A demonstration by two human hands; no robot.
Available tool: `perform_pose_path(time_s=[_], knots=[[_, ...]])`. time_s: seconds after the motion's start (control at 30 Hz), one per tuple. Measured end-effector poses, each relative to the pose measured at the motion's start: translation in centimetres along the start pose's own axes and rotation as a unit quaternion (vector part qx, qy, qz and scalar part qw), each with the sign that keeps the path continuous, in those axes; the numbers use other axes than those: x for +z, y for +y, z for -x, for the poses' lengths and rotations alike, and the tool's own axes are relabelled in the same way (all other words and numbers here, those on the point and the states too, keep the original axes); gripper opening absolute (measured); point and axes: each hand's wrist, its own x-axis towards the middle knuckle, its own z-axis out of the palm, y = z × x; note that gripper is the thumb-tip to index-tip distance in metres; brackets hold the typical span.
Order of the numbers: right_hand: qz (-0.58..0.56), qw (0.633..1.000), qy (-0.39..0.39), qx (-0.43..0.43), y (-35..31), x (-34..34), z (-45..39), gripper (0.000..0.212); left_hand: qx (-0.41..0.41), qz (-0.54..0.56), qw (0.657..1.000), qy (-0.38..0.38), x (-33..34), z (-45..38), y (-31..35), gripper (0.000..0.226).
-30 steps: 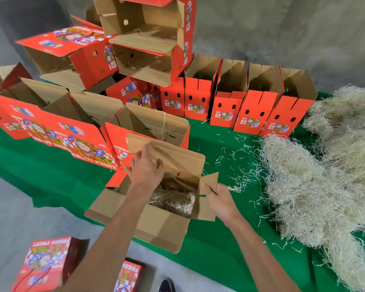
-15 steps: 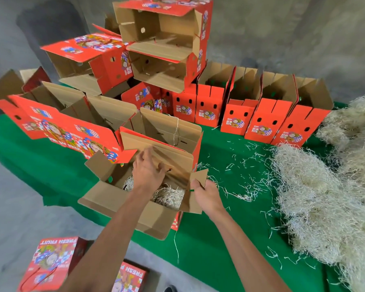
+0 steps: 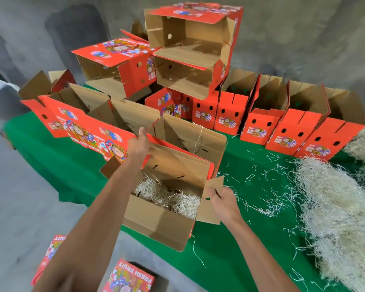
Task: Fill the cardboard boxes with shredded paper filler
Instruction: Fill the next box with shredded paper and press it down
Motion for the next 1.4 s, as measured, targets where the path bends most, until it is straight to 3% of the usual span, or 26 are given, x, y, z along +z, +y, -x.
perform_pose_path(time_s=[0.1,0.3,0.4,0.57,0.83,1.0,1.07,1.2,1.3,1.4], knots=[[-0.001,1.000,0.012,0.006,0.0,0.8,-0.1,0.023,-0.019,-0.028,0.999,-0.031,0.2,-1.6,0.3,0.080],[-0.029,0.999,0.037,-0.001,-0.8,3.4,0.0,0.023,0.051,-0.076,0.996,-0.007,-0.1,-2.7,-0.3,0.068],[-0.034,0.999,0.039,-0.017,-1.8,4.9,0.0,0.025,0.045,-0.123,0.991,-0.003,-0.1,-2.1,-0.8,0.083],[-0.060,0.998,0.009,-0.025,-3.4,7.6,-0.4,0.026,0.121,-0.108,0.987,0.007,-0.2,-0.7,-1.9,0.089],[-0.119,0.990,-0.044,0.056,-6.3,12.6,-1.9,0.030,0.140,-0.106,0.984,-0.038,0.3,-0.4,-3.0,0.087],[-0.305,0.924,-0.155,0.171,-8.1,14.6,-2.6,0.015,0.118,-0.092,0.985,-0.083,0.5,-0.8,-4.0,0.084],[-0.349,0.900,-0.175,0.192,-8.6,15.1,-2.9,0.020,0.117,-0.075,0.986,-0.096,0.5,-0.8,-4.5,0.081],[-0.420,0.862,-0.201,0.202,-9.4,15.9,-2.9,0.030,0.082,-0.071,0.987,-0.118,0.4,-1.2,-5.2,0.061],[-0.463,0.839,-0.199,0.204,-9.5,15.8,-2.4,0.025,0.045,-0.024,0.993,-0.106,0.1,-1.1,-4.9,0.046],[-0.473,0.846,-0.173,0.175,-9.5,14.6,-2.2,0.026,0.078,-0.053,0.993,-0.071,0.2,-0.2,-4.6,0.028]])
